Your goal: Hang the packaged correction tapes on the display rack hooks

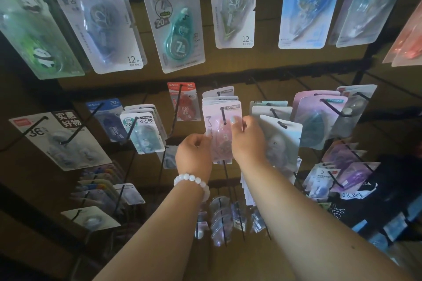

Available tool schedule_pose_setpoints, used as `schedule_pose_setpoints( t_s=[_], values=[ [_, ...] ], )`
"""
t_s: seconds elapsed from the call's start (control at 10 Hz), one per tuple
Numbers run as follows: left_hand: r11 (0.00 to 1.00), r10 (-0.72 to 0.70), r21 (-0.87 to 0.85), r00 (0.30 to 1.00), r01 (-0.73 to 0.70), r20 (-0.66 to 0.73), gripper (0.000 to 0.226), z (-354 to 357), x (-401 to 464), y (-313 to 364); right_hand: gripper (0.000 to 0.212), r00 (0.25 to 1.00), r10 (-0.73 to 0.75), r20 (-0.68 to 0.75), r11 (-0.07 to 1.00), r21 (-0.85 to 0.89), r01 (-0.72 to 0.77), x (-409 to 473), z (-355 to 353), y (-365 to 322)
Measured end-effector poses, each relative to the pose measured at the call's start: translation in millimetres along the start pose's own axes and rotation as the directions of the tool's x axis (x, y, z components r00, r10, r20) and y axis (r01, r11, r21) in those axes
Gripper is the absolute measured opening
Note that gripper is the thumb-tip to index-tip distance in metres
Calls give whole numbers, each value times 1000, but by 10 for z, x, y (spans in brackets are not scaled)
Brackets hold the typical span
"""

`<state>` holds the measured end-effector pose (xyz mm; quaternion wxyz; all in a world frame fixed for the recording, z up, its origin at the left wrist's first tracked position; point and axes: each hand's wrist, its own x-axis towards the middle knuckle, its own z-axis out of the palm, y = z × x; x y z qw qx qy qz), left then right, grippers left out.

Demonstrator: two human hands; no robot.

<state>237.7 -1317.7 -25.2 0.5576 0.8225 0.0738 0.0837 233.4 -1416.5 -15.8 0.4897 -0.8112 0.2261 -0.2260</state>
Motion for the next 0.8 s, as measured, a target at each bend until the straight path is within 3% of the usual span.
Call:
schedule_pose_setpoints(
  t_s=[0.1,0.3,0.6,0.8],
  values=[
    [1000,-6,4,1000,6,6,24,-21,-17,-13,37,1000,13,0,999,-32,-13,-38,3,-2],
    [995,-37,90,998,32,48,44,-47,-90,-86,35,998,53,23,993,-106,-50,-113,6,46],
    [986,-77,156,993,62,93,28,-109,-217,-171,39,976,103,194,962,-269,-48,-324,-42,248],
    [956,-129,272,991,114,40,22,-178,-308,-197,31,990,-3,137,953,-300,45,-465,-176,434]
  ],
)
